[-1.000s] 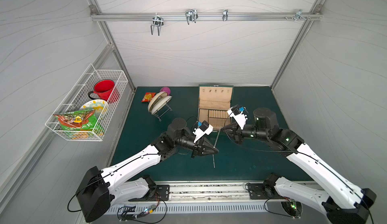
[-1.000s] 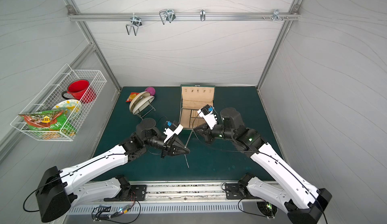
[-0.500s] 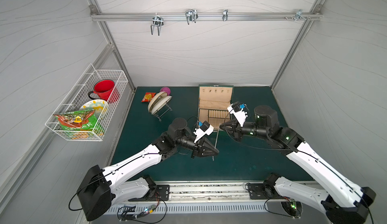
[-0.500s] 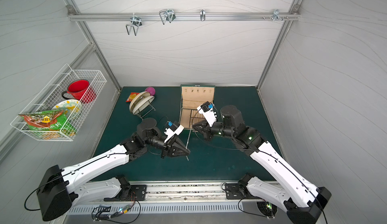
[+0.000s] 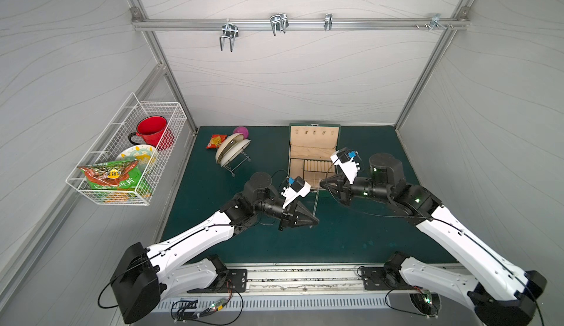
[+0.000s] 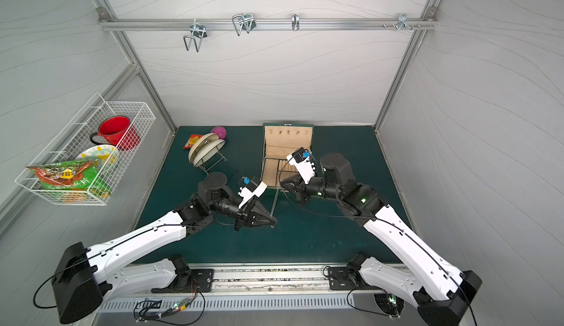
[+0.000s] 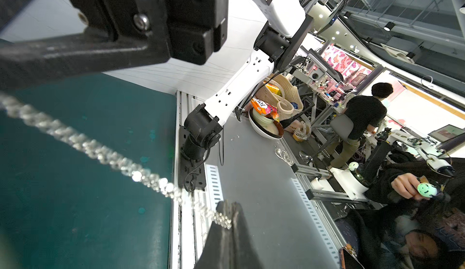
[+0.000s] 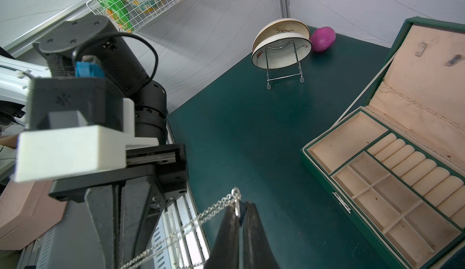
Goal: Put jewelry chain into jewelry box
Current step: Adjust the necklace.
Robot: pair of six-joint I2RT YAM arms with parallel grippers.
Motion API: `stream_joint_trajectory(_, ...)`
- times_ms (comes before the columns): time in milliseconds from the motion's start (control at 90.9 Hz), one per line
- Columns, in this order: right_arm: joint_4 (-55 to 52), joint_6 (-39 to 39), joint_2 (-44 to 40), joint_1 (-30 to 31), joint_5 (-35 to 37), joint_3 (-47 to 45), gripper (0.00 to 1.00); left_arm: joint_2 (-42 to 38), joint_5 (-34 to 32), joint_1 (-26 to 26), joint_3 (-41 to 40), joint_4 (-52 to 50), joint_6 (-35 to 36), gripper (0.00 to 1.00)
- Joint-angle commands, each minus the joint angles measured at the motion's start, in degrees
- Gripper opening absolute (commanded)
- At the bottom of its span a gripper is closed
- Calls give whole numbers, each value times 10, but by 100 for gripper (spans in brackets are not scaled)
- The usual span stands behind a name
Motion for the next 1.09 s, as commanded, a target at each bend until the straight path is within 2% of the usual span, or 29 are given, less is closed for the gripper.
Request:
stream_joint_trajectory(0, 0, 1, -17, 4, 11, -13, 0, -27, -23, 0, 10, 5, 25, 0)
stream_joint_trajectory(319, 10, 15, -46, 4, -1, -77, 0, -61, -72, 17, -2, 42, 20, 0)
stream_joint_trajectory(715, 57, 25, -45, 18, -74, -142, 0, -75, -123, 24, -11, 68, 1, 0)
stream_joint_trajectory(1079, 96, 28, -35, 32, -80, -167, 0, -70, -121, 29, -12, 91, -30, 1)
